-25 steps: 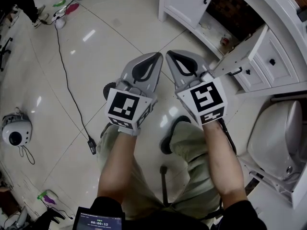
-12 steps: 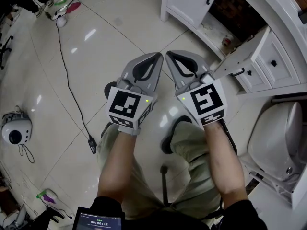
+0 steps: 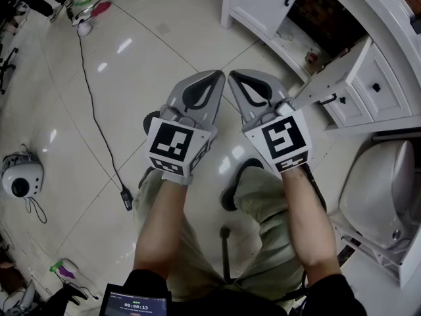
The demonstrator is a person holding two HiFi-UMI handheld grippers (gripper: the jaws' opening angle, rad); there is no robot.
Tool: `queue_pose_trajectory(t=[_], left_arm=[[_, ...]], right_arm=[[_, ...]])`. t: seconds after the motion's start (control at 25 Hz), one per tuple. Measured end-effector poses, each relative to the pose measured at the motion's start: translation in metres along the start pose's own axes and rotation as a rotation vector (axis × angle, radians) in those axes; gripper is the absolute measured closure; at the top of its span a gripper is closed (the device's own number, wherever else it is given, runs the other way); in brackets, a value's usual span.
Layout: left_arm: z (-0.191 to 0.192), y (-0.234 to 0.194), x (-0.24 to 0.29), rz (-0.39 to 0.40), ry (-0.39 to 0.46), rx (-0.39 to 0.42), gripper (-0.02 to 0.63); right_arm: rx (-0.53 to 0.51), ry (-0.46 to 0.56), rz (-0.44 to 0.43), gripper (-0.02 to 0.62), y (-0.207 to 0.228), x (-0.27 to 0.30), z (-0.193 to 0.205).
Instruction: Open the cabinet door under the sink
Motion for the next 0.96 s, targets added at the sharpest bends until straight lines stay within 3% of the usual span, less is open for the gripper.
queue_pose_trajectory(t=[0.96], left_arm=[[0.0010, 0.0025, 0.0057, 0.013, -0.010, 0.010, 0.589]], right_arm=[[0.004, -0.011, 0.007, 0.604, 0.0059, -0.0003, 0.0036]])
Point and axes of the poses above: the fingertips, and each gripper's own axes: x forward along the fingers, y to its right, z out of its underside, the point moved 8 cm from there along -x, backward along the fingers, and after that the axes turned 5 degrees about z, right-handed, at the moved point
